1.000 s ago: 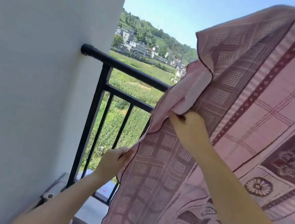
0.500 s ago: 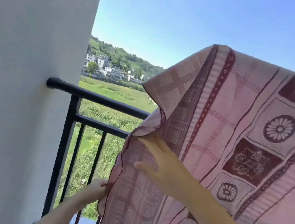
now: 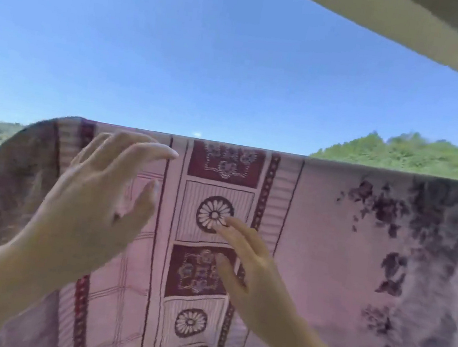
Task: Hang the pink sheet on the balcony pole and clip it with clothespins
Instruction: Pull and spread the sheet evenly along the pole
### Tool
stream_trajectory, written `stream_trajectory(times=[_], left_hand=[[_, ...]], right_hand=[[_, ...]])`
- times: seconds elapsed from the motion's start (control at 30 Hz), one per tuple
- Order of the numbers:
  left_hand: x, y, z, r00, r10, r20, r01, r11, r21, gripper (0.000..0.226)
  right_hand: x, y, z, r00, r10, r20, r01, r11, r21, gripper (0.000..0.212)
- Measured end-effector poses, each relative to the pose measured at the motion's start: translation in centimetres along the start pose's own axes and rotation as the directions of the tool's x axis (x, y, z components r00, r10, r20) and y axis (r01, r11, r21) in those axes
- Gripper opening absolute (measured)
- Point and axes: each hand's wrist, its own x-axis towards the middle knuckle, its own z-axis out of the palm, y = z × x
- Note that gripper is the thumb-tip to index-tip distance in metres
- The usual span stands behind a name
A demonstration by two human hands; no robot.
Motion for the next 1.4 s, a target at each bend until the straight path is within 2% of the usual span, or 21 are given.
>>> stream_trajectory(times=[0.07, 0.1, 0.2, 0.37, 0.43, 0.5, 0.6, 0.7, 0.8, 0.9, 1.03, 1.17, 1.3, 1.4], left_hand=[[1.7, 4.0, 4.2, 0.993, 0.112, 0.03, -0.111, 0.993, -0.046, 0.036], [2.0, 6.2, 6.5, 0.991, 0.107, 0.077, -0.105, 0.994, -0.029, 0.035], [3.0, 9.9, 13.4, 0.989, 0.072, 0.131, -0.054, 0.989, -0.14, 0.036], [4.8, 23.3, 25.9, 0.981, 0.098, 0.169, -0.04, 0.948, -0.317, 0.035], [5.7, 29.1, 30.4, 0.976, 0.101, 0.192, -0.02, 0.924, -0.383, 0.033], [6.6, 34.5, 35.0, 0.971, 0.116, 0.208, -0.011, 0.895, -0.446, 0.029], [8.0, 42.0, 41.1, 0.95, 0.13, 0.285, 0.044, 0.845, -0.533, 0.04], [9.2, 48.4, 46.5, 0.934, 0.18, 0.31, 0.036, 0.814, -0.58, 0.041], [10.4, 53.8, 52.1, 0.918, 0.218, 0.333, 0.043, 0.778, -0.627, 0.039], [11.6, 58.6, 58.5, 0.916, 0.251, 0.314, 0.031, 0.735, -0.678, 0.035], [14.7, 65.0, 68.3, 0.915, 0.293, 0.277, -0.003, 0.692, -0.722, 0.034], [20.4, 72.3, 77.9, 0.906, 0.306, 0.293, 0.041, 0.626, -0.779, 0.036], [25.6, 80.0, 87.0, 0.881, 0.314, 0.354, 0.107, 0.596, -0.796, 0.038], [28.1, 84.7, 93.7, 0.865, 0.32, 0.386, 0.124, 0.609, -0.783, 0.038]], right_hand=[[-1.4, 3.4, -3.3, 0.999, 0.035, -0.024, -0.037, 0.993, -0.109, 0.042], [-2.1, 5.0, -5.0, 0.997, 0.067, -0.022, -0.07, 0.988, -0.135, 0.043], [-5.5, 10.7, -11.6, 0.98, 0.193, -0.048, -0.199, 0.956, -0.216, 0.05], [-13.3, 21.5, -25.8, 0.913, 0.386, -0.133, -0.408, 0.844, -0.349, 0.051], [-16.5, 25.1, -31.2, 0.885, 0.442, -0.145, -0.462, 0.796, -0.392, 0.058], [-19.7, 28.6, -36.2, 0.855, 0.497, -0.149, -0.507, 0.739, -0.444, 0.054], [-23.9, 33.6, -42.6, 0.801, 0.571, -0.182, -0.578, 0.655, -0.487, 0.054], [-27.2, 38.6, -47.1, 0.763, 0.604, -0.229, -0.626, 0.603, -0.494, 0.053], [-30.1, 43.9, -50.0, 0.742, 0.619, -0.257, -0.651, 0.575, -0.496, 0.042], [-32.1, 49.8, -52.4, 0.719, 0.647, -0.255, -0.67, 0.546, -0.503, 0.044], [-33.5, 59.0, -56.9, 0.704, 0.647, -0.293, -0.674, 0.477, -0.565, 0.061], [-33.3, 68.6, -62.6, 0.695, 0.655, -0.297, -0.643, 0.38, -0.666, 0.077], [-33.1, 78.1, -68.7, 0.647, 0.713, -0.271, -0.609, 0.268, -0.747, 0.06], [-33.4, 85.1, -72.9, 0.652, 0.711, -0.262, -0.589, 0.256, -0.767, 0.055]])
